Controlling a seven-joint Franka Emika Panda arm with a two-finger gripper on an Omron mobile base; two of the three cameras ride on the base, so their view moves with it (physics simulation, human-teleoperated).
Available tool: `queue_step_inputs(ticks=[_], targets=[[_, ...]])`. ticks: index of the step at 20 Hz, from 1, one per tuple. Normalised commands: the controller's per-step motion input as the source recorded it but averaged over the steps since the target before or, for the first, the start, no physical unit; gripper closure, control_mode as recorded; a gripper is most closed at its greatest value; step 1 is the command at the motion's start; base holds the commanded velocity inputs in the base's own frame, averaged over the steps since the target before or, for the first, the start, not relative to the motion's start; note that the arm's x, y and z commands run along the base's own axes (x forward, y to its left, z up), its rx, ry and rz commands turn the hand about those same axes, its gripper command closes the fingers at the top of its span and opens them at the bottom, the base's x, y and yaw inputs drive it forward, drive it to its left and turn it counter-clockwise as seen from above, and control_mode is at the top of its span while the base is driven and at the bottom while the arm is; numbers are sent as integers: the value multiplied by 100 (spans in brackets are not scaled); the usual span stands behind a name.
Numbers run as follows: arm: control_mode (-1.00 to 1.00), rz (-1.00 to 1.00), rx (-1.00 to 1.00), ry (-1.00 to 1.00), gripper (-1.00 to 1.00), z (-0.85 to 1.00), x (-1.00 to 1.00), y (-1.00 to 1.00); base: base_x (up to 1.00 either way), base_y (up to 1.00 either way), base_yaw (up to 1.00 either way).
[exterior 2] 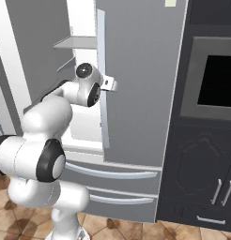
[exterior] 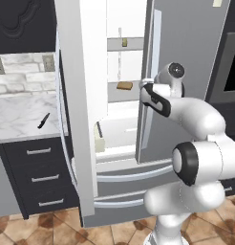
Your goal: Retrieve the butter from the fridge and place it on a plate on the dining table. Then retrieve the butter knife by the fridge and place it near the plate.
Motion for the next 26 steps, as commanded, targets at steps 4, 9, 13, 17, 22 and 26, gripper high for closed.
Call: queue_step_inputs(ticks=[4, 9, 13, 17, 22, 26], targets=[[-100, 0, 0, 0, -100, 0, 49, -8, 0, 0, 0], [-100, 0, 0, 0, -100, 0, 65, 1, 0, 0, 0], [-100, 0, 0, -7, -100, -3, 55, 10, 0, 0, 0], [-100, 0, 0, -8, -100, 0, 47, 14, 0, 0, 0], [-100, 2, 0, -1, 100, -1, 27, 4, 0, 0, 0], [-100, 0, -1, 5, 100, 4, 0, 0, 0, 0, 0]])
